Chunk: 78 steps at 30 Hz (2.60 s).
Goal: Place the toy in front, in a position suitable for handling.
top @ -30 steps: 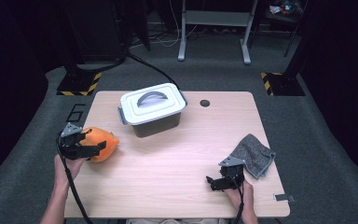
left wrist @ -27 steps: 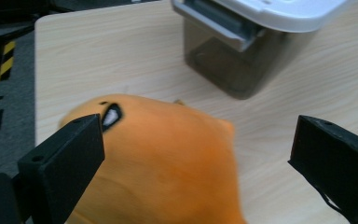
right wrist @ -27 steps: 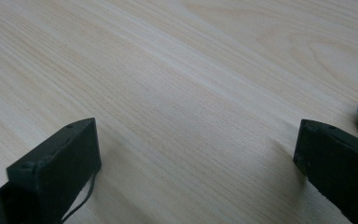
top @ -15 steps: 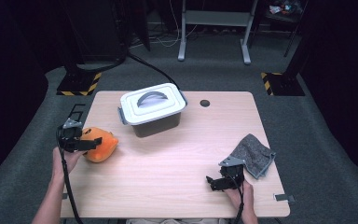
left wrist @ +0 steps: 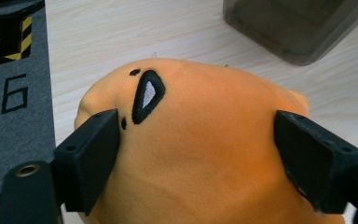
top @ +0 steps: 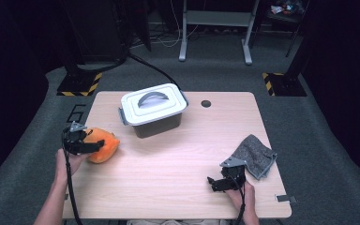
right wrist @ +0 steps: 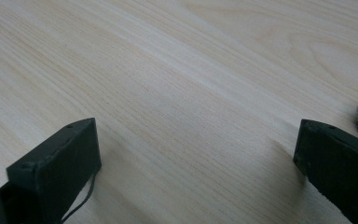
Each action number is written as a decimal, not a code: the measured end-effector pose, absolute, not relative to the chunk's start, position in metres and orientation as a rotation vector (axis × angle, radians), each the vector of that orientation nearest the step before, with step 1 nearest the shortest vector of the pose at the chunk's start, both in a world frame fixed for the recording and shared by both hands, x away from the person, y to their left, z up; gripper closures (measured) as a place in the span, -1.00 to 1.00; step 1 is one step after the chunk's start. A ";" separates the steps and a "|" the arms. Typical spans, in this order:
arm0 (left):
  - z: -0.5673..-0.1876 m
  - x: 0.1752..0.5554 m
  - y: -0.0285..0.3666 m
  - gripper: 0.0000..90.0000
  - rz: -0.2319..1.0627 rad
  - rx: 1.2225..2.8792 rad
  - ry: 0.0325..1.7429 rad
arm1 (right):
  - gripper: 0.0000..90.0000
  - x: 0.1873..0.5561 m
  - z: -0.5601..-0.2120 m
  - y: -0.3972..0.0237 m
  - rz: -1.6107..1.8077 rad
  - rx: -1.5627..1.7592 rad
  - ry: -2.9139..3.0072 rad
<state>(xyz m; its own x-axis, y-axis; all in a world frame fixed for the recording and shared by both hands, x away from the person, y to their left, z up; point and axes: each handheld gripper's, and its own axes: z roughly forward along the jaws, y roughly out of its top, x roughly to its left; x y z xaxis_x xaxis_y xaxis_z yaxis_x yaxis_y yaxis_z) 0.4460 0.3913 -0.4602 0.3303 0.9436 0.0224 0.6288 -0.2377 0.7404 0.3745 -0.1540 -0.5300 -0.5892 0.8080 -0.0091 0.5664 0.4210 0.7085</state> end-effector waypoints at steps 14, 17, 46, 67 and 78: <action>-0.467 0.439 0.388 0.04 0.670 1.966 1.385 | -1.00 0.375 -0.530 -0.154 0.962 1.181 2.330; -0.467 0.438 0.387 0.10 0.679 1.967 1.384 | -1.00 0.375 -0.530 -0.154 0.962 1.181 2.330; -0.451 0.411 0.390 0.25 0.710 1.842 1.349 | -1.00 0.375 -0.530 -0.154 0.963 1.182 2.329; -0.438 0.375 0.354 0.21 0.637 1.815 1.218 | -1.00 0.375 -0.530 -0.154 0.962 1.183 2.329; -0.433 0.358 0.323 0.21 0.586 1.840 1.120 | -1.00 0.375 -0.530 -0.154 0.962 1.182 2.329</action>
